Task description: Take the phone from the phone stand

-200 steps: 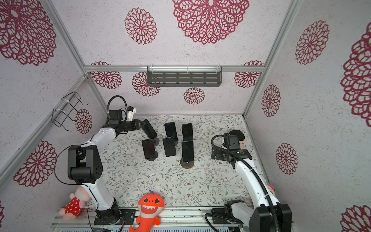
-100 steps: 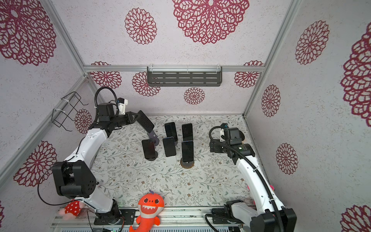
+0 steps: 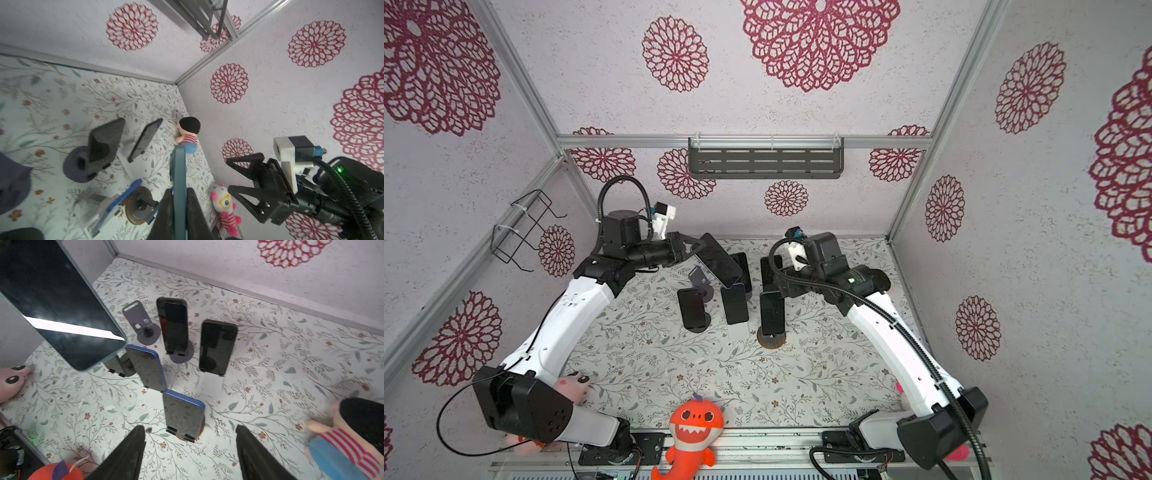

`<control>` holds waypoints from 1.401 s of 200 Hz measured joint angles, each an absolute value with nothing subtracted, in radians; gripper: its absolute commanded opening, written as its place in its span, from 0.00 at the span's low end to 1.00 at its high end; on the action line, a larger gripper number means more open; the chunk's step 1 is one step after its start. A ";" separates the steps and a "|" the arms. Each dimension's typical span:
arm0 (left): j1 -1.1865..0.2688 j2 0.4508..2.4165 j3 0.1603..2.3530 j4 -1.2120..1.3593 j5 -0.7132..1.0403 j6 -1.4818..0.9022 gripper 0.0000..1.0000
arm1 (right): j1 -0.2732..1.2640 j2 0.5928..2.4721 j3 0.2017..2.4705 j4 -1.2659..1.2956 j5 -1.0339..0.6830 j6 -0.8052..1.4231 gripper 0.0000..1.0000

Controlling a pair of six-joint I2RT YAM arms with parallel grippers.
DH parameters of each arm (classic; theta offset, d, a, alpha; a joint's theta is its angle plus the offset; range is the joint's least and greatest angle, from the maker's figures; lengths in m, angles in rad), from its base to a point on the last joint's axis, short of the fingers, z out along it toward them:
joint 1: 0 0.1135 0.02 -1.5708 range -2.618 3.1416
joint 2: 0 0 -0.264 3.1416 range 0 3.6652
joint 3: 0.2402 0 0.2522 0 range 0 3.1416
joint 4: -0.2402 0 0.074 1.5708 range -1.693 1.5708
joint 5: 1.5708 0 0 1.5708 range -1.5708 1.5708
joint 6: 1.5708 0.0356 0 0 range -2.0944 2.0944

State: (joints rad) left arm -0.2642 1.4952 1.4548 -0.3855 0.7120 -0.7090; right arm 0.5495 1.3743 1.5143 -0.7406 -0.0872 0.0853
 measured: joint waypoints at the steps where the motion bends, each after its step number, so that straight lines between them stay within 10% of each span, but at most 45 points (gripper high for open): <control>1: -0.268 1.497 1.455 -0.386 0.716 -0.711 0.00 | 0.551 1.377 1.517 -0.741 -0.088 0.085 0.72; 77: -0.321 1.592 1.453 -0.451 0.837 -0.753 0.00 | 0.665 1.592 1.653 -0.731 -0.166 -0.035 0.89; 231: -0.305 1.615 1.440 -0.442 0.833 -0.755 0.00 | 0.710 1.675 1.658 -0.624 -0.265 0.002 0.68; 280: -0.301 1.616 1.430 -0.419 0.828 -0.764 0.00 | 0.712 1.682 1.653 -0.604 -0.258 0.018 0.78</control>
State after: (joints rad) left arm -0.3008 1.6161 1.4300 -0.4194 0.8276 -0.7643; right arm 0.7116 1.6821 1.6527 -0.6041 -0.2581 0.0181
